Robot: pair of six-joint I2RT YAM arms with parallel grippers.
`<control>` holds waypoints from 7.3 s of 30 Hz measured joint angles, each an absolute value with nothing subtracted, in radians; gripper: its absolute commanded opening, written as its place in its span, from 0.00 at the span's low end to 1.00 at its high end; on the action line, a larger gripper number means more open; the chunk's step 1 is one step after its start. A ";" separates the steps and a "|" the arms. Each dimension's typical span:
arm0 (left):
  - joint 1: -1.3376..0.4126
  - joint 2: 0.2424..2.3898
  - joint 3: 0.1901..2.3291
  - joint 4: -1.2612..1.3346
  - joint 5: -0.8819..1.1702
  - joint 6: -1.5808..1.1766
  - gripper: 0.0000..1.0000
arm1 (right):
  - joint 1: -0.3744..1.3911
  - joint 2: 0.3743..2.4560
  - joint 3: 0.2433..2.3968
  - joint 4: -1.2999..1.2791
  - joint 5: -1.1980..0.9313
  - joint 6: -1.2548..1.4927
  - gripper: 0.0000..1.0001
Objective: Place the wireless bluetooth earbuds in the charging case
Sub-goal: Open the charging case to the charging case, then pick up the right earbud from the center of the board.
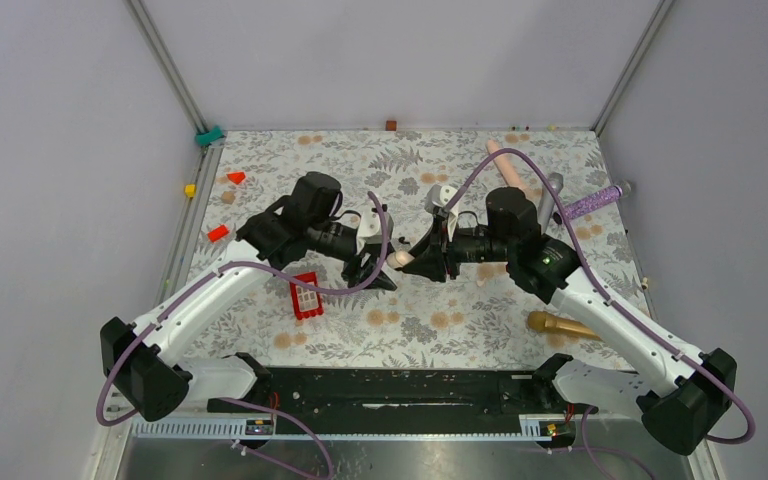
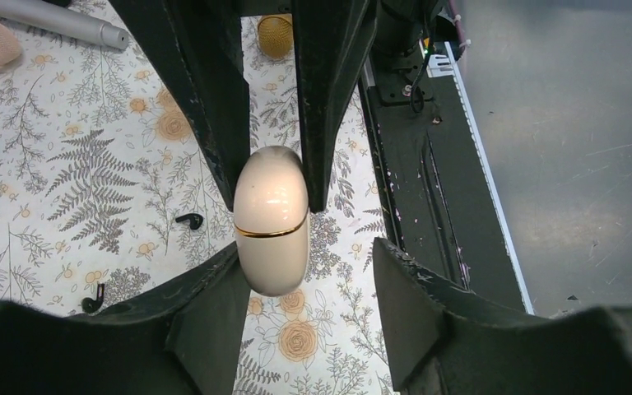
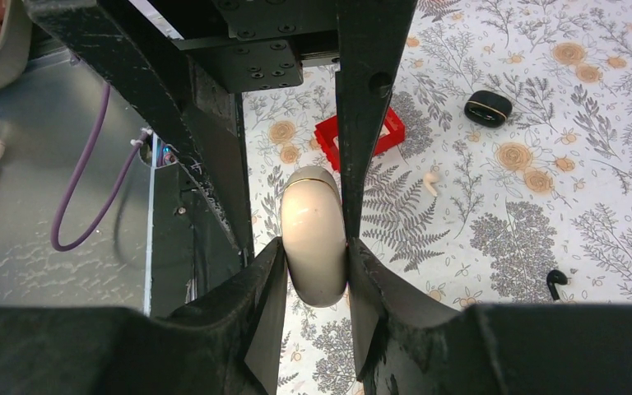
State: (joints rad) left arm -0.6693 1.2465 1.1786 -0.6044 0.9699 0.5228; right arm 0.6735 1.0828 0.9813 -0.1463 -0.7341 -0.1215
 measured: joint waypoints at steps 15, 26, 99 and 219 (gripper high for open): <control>-0.666 1.279 1.203 -0.583 0.983 0.465 0.05 | 0.669 1.085 0.975 -0.136 -0.780 -0.100 0.12; -0.673 1.280 1.205 -0.592 0.983 0.496 0.00 | 0.653 1.085 0.971 -0.123 -0.778 -0.104 0.60; -0.435 1.160 0.895 -0.215 1.059 0.328 0.00 | 0.574 1.476 0.854 -0.519 0.169 -0.667 0.75; -0.574 1.242 0.890 -0.240 0.965 0.361 0.00 | 0.490 1.016 1.042 -0.723 -0.584 -0.818 0.31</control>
